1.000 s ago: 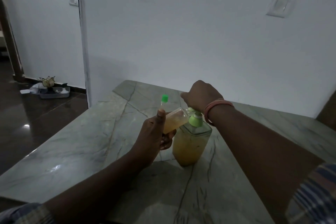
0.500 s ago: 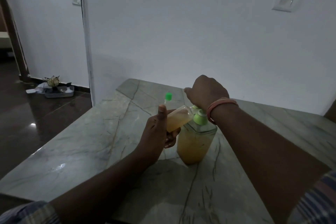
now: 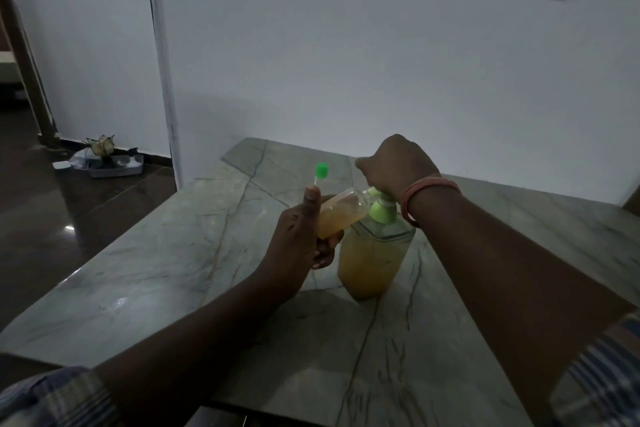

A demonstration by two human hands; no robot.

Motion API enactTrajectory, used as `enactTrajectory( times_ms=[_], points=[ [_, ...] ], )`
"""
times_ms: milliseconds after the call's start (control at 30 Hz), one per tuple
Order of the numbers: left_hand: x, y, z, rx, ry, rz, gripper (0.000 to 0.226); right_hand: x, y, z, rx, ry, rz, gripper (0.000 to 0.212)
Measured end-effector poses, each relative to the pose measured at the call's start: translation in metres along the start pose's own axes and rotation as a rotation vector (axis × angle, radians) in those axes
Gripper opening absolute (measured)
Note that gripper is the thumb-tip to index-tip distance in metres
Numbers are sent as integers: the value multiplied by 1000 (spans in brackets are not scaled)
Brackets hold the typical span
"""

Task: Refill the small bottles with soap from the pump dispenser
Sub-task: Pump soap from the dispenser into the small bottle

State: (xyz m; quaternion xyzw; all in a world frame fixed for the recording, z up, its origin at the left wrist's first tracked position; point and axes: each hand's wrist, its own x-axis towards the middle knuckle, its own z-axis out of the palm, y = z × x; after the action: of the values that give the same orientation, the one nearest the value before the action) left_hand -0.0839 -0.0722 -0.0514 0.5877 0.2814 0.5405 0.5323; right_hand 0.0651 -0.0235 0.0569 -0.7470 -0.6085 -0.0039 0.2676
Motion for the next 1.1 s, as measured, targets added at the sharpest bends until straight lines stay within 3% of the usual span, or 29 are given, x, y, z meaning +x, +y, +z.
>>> enactTrajectory(
  times_ms=[200, 433, 600, 733, 1100],
  points=[
    [-3, 4, 2, -1, 10, 9, 62, -1, -8, -8, -121, 16, -60, 29],
    [1, 0, 0, -20, -1, -22, 72, -3, -3, -1, -42, -10, -26, 27],
    [-1, 1, 3, -1, 11, -16, 65, -1, -5, -9, -106, -10, -52, 24],
    [-1, 0, 1, -13, 8, -13, 57, -1, -3, -3, -12, 7, -27, 26],
    [-1, 1, 2, -22, -3, 2, 55, 1, -3, -5, -41, -6, -41, 27]
  ],
)
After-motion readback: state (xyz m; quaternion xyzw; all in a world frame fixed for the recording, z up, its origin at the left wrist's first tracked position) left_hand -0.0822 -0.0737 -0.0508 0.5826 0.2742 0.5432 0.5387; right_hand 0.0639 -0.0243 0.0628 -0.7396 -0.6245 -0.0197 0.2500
